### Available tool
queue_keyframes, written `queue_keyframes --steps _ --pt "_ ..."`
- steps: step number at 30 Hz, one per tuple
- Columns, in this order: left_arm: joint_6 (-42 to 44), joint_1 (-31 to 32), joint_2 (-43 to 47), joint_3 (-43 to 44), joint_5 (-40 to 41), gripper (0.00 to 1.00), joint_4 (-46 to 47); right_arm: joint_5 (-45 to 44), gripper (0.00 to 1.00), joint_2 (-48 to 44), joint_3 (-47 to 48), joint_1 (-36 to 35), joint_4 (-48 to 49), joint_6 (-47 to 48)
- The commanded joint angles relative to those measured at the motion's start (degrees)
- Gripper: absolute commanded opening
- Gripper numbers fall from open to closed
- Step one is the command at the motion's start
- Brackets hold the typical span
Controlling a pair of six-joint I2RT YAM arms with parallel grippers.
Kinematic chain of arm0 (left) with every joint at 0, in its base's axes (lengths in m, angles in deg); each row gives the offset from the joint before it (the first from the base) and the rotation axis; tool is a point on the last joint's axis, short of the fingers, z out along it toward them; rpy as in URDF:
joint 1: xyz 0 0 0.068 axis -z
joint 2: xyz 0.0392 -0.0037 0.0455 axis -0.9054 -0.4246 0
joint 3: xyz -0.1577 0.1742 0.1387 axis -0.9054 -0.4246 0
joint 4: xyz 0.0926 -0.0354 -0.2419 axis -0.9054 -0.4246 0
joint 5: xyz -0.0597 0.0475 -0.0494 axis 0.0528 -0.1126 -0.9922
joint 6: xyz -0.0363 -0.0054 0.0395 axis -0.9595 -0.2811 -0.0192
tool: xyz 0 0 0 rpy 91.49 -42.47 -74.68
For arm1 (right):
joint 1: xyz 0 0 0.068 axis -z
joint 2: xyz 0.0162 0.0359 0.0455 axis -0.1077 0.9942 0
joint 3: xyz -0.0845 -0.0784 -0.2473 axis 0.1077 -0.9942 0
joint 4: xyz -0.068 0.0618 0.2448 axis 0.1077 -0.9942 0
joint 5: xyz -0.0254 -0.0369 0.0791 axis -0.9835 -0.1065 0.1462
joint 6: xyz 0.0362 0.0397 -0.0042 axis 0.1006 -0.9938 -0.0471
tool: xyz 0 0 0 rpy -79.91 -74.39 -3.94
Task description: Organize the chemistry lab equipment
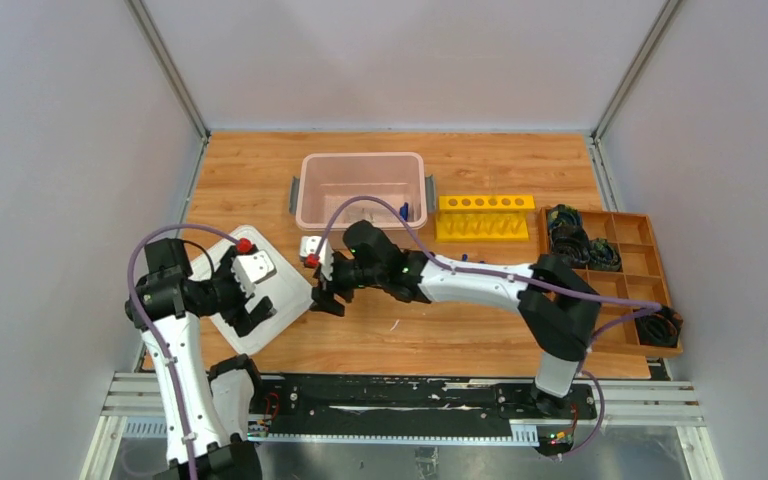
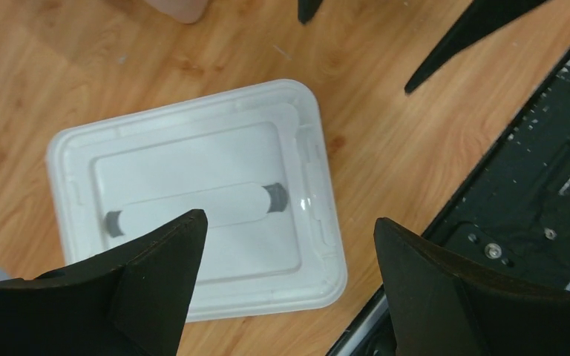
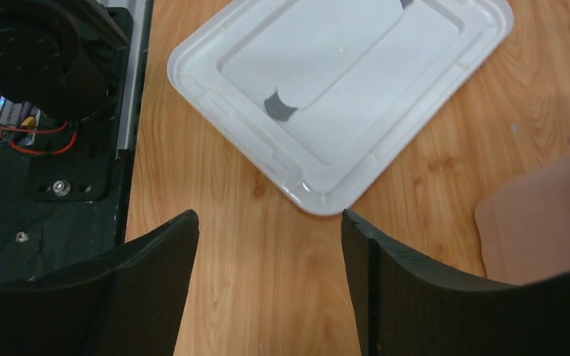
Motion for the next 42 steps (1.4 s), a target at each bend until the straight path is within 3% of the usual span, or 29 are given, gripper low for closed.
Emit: queue_keyframes --steps 1,4,10,15,22,35,42 --pt "0.7 4.4 -4.7 -1.9 2.0 0.86 -1.2 -12.7 0.8 -11.3 -7.1 0.6 1.6 -7.3" --pt "2.2 6.3 -9.6 -3.2 2.5 0.81 -1.1 -20.5 0.9 -16.3 -7.7 0.7 -4.4 -11.3" --pt "-3.0 16.6 -16.6 -7.3 11.7 0.79 7.0 -28.1 0.93 -24.8 -11.9 0.9 -7.4 -20.1" --pt "-9.5 23.1 -22.5 -7.6 18.0 0.75 14.6 -27.3 0.95 -27.7 -12.9 2.3 -9.0 -25.1" --pt "-16.9 28.4 -27.2 -11.7 26.0 0.61 23.7 -37.9 0.71 -27.3 -10.2 2.5 -15.0 -28.4" --pt "-26.0 36.9 -16.9 -21.7 31.4 0.66 33.6 -41.8 0.73 -28.6 -12.0 2.4 -14.7 -32.4" --pt "-25.6 37.3 -17.1 -21.8 33.4 0.62 35.0 -41.6 0.68 -28.5 -12.6 2.4 -14.2 -33.2"
